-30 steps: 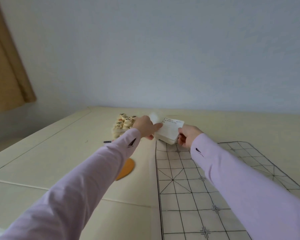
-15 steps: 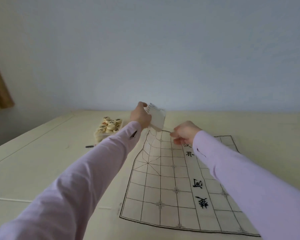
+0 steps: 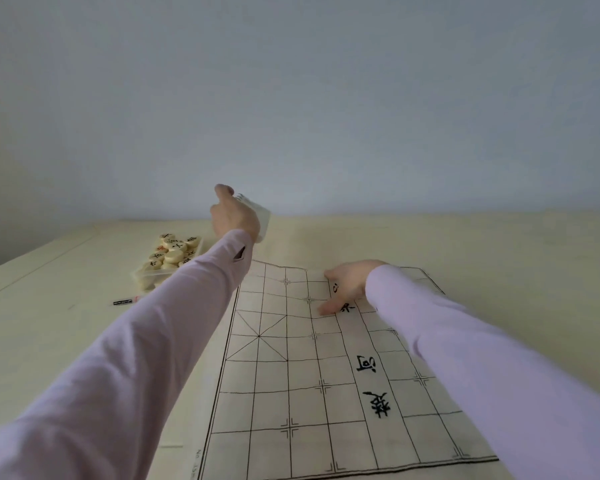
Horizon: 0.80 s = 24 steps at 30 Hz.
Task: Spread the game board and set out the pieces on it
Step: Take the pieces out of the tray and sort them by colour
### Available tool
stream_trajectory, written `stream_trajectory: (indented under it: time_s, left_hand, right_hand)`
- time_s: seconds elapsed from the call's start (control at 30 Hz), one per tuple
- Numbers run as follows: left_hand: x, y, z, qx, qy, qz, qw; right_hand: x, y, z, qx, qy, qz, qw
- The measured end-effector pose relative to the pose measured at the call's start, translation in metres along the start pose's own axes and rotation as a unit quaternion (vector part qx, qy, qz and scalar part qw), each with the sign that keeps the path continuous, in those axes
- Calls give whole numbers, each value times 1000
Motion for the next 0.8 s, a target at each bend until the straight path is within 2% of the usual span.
stream_trajectory:
  time_s: [0.07, 0.13, 0.27, 0.3, 0.33, 0.37, 0.43, 0.47, 0.5, 0.57, 0.67, 0.73, 0.8]
  left_hand:
    - [1, -10, -2, 19, 15, 20, 1000]
    - [8, -28, -5, 61, 33, 82, 994]
    - [36, -58, -3, 191, 135, 228, 945]
    - [43, -65, -5, 145, 115, 289, 939]
    - [46, -66, -3, 71, 78, 295, 950]
    - [49, -65, -1, 45, 52, 303, 951]
    - [56, -54, -1, -22, -26, 296, 955]
    - [55, -47, -5, -72, -80, 269, 957]
    - [54, -39, -9, -106, -134, 263, 950]
    - [72, -23, -14, -148, -213, 335, 906]
    - [115, 10, -2, -261, -274, 497, 781]
    - [135, 32, 15, -332, -291, 535, 720]
    - [149, 47, 29, -359, -293, 559, 688]
  right_hand:
    - [-1, -2, -3, 21, -7, 23, 1000]
    - [-3, -4, -5, 33, -17, 40, 999]
    - [-3, -5, -6, 38, -21, 53, 998]
    - [-2, -6, -7, 40, -21, 56, 997]
    - [-2, -6, -6, 38, -20, 57, 997]
    - [-2, -7, -7, 32, -23, 56, 998]
    - [3, -6, -8, 11, -26, 42, 999]
    - [7, -4, -7, -10, -22, 26, 999]
    - [12, -2, -8, -38, -21, 8, 999]
    - [27, 4, -10, -99, -21, -25, 995]
    - [50, 10, -15, -89, -25, -31, 995]
    - [67, 6, -17, -42, -37, -1, 998]
    - [82, -1, -18, -3, -37, 27, 999]
Point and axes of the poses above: each hand's wrist, its own x-axis away from the middle knuckle, its own y-axis out of the back of the hand, z = x × y, the point moved 8 cm from there along -x, towards the middle knuckle, and after that the axes turned 12 degrees about -z, right-handed, at the moved point
